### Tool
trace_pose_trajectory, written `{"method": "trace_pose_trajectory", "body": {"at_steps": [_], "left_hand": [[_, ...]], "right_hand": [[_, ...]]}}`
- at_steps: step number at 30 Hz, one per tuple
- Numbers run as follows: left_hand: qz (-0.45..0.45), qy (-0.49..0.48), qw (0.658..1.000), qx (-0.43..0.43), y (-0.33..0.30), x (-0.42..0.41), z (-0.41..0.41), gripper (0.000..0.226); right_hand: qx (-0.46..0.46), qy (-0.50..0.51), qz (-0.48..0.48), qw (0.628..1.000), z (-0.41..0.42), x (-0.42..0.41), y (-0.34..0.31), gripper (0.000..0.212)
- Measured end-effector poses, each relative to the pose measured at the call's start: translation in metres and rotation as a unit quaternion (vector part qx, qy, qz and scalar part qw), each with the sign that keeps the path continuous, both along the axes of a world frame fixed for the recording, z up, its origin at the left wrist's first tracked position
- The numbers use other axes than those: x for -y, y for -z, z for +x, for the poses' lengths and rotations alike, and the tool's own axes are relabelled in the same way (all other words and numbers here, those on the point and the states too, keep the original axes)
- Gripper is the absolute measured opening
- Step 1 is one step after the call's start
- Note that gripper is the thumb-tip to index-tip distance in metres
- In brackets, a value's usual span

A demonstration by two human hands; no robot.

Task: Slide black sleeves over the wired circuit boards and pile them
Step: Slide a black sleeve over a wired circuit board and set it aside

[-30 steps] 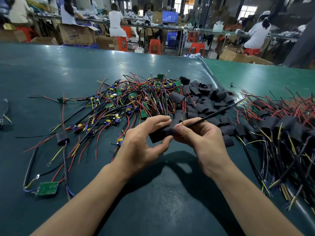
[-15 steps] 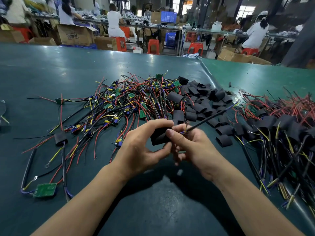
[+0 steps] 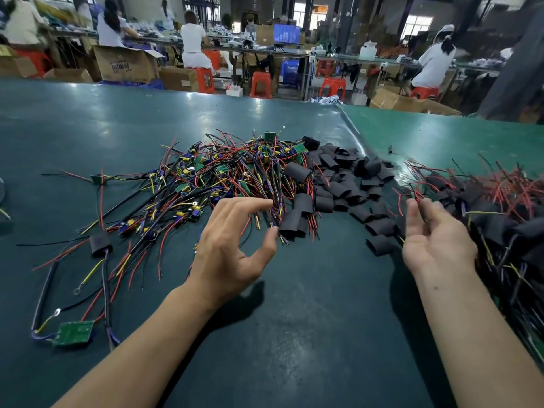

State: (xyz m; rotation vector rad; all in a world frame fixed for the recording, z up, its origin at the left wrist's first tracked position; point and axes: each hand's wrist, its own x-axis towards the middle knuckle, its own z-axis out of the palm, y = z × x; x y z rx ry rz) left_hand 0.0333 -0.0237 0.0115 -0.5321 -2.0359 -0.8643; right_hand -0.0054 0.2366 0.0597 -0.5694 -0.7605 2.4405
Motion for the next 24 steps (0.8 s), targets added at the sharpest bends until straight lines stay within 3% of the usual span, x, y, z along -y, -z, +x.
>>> {"method": "trace_pose_trajectory", "body": {"at_steps": [6, 13, 20, 24], "left_hand": [[-0.054, -0.123, 0.976, 0.171, 0.008, 0.008, -0.006, 0.032], [-0.113, -0.354, 0.869, 0.327, 0.012, 0.026, -0.014, 0.048], [-0.044, -0.338, 0.886, 0.313, 0.009, 0.038, -0.018, 0.030], [-0.050, -0.346, 0.883, 0.313, 0.009, 0.038, -0.019, 0.027]], "right_hand": [[0.037, -0.096, 0.052, 0.993, 0.005, 0.009, 0.005, 0.016], [0.074, -0.128, 0.215, 0.965, 0.006, 0.029, 0.011, 0.021], [0.053, -0.147, 0.410, 0.899, 0.004, 0.050, 0.031, 0.017], [0.039, -0.178, 0.532, 0.827, 0.004, 0.058, 0.043, 0.017]]}}
